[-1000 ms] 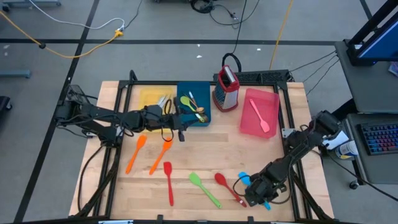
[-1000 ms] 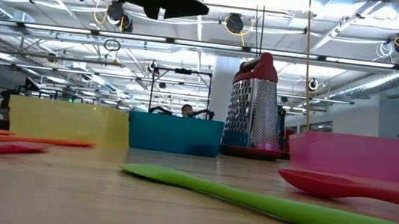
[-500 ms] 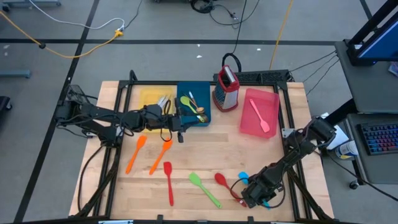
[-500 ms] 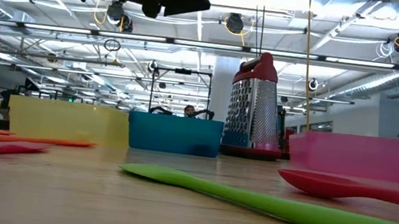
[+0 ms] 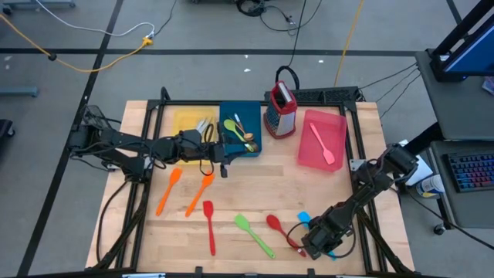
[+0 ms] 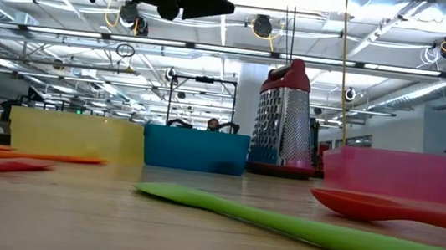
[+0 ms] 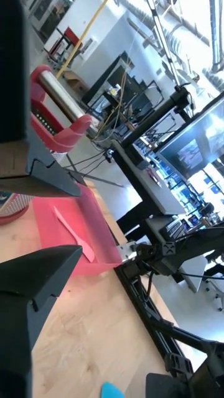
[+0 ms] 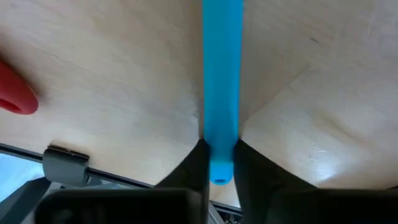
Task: Pick & Place Kitchen Items
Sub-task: Put the blue spatula into the pink bin
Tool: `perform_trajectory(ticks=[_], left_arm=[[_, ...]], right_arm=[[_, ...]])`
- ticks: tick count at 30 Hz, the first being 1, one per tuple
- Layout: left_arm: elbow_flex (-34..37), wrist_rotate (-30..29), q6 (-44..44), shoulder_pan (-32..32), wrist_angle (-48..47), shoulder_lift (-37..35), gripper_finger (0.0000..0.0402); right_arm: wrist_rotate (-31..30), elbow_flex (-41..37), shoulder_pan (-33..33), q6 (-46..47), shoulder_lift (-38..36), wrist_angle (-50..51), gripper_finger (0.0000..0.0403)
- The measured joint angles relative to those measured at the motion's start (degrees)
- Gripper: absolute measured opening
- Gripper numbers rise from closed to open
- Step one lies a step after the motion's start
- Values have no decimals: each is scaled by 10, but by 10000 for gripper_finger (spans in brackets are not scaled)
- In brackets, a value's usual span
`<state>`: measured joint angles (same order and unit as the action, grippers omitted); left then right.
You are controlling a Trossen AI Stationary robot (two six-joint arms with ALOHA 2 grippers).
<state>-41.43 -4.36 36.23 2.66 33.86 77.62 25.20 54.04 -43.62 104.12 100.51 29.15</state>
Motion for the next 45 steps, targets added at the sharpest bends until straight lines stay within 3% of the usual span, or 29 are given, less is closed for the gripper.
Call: perform_trajectory(ticks=[7,12,18,35,39,45], left_arm=[[0,0,-7,0,-3,0,141],[0,0,-15,0,-3,0,141],[0,0,-24,0,-18,0,141],[0,0,-24,0,-26,0,141],[0,0,-25,0,-29,0,141],[0,-1,-38,-1,-45,0,141]], right_arm=[[-15,-2,11,-18,-14,-9,33],[-131,-3,18,-21,-51,0,53],[-239,-3,19,-68,-71,37,48],[-358,-17,42,-124,-75,71,47],[-460,-19,42,-134,-74,50,63],[-464,-36,30,-187,-52,-6,107]])
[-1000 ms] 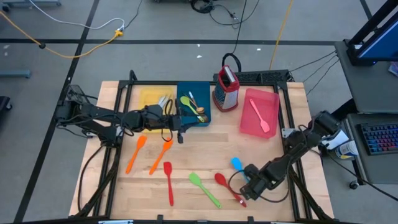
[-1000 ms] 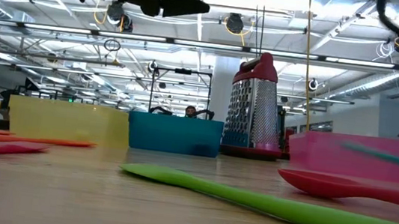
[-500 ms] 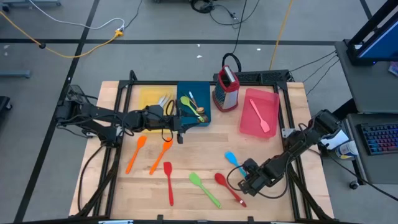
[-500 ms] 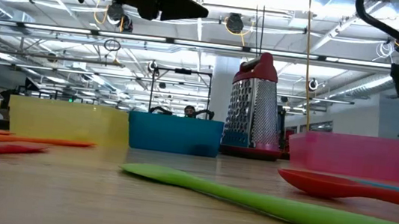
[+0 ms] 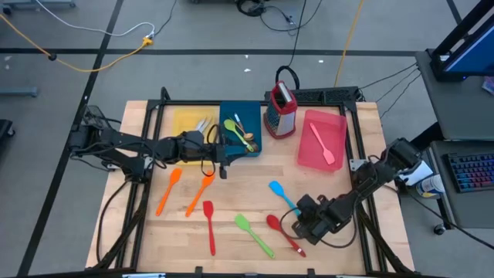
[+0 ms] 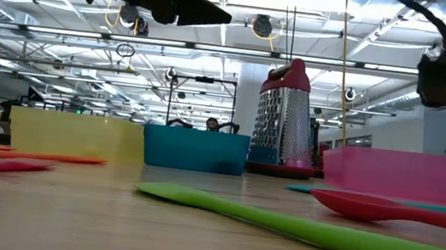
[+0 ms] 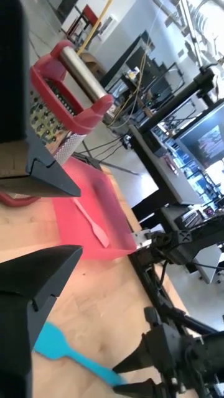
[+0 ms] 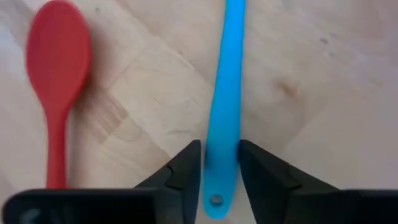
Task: Pick & Place Kitchen Items
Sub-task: Put the blue spatula into the pink bin
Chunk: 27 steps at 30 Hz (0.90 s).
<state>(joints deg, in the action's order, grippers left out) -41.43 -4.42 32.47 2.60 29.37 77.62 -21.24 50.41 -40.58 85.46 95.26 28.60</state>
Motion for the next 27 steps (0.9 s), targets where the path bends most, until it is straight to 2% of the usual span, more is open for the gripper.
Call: perform_trajectory(ticks=[5,11,17,21,27], left_arm=[[0,-1,0,0,-10,0,141],[0,-1,-24,0,-10,0,141],[0,-1,-62,0,-23,0,141],[0,-1,-90,0,-29,0,141],[0,-1,-141,0,-31,0,141]], right_arm=[[-19,-17,-10,-4,43,-6,130],[-113,-18,-47,54,88,-24,121],[-156,-16,-80,79,137,-26,111],[-159,1,-86,77,151,12,110],[-141,28,-50,32,152,55,109]])
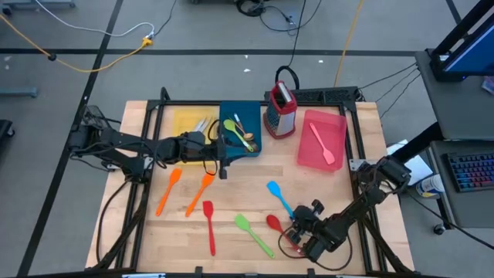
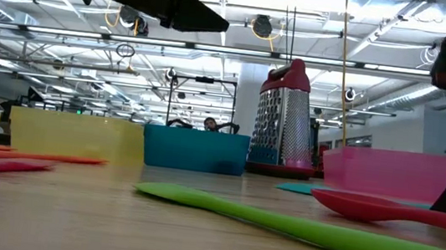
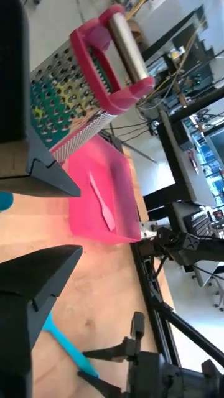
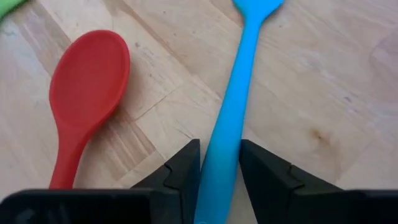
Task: Pick & Place Kitchen Items
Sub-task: Put the blue spatula into the pink bin
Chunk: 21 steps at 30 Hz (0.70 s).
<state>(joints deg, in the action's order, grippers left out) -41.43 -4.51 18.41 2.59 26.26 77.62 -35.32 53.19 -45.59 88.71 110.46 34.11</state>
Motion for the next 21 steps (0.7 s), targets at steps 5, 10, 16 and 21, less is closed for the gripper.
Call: perform_trajectory(ticks=[5,10,16,21], left_arm=[[0,0,-20,0,0,0,141],[0,0,-20,0,-1,0,141],[0,0,-21,0,-11,0,141],[0,0,-24,0,-12,0,141]], right_arm=[[-56,-8,24,-53,1,19,106],[-159,-56,34,8,4,-8,75],[-191,-170,47,-27,-2,-213,55],[-218,-226,35,-31,-6,-308,98]])
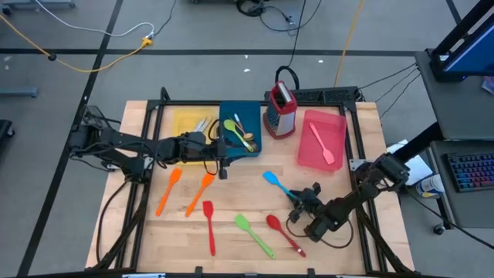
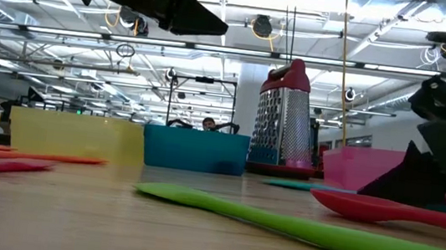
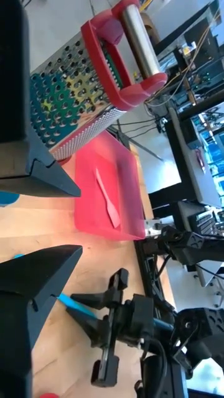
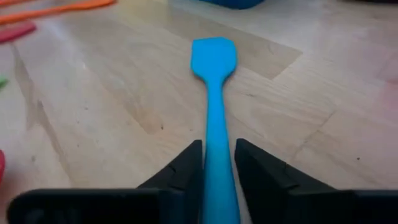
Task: Pick & Place Kitchen Items
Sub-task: Put the blue spatula into the pink bin
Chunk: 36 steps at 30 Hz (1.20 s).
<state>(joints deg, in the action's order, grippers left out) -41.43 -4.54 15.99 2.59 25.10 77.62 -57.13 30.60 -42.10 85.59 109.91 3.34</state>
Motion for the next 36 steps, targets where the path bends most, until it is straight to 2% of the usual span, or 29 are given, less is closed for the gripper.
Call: perform_trajectory(ticks=[3,6,16,22,25,28,36], left_arm=[[0,0,1,0,2,0,141],[0,0,1,0,6,0,141],[0,0,3,0,7,0,141],[0,0,3,0,4,0,141],[0,0,1,0,4,0,141],[0,0,1,0,4,0,141],[0,0,0,0,0,0,141]], right_arm=[[-6,-12,-4,-25,0,-40,121],[-5,-13,1,-69,1,-53,122],[-3,-13,34,-66,0,-55,38],[-3,-14,35,-64,-10,-55,39],[1,-16,37,-90,-43,-50,38],[16,-16,50,-156,-94,-47,38],[4,-16,110,-338,-248,-40,43]])
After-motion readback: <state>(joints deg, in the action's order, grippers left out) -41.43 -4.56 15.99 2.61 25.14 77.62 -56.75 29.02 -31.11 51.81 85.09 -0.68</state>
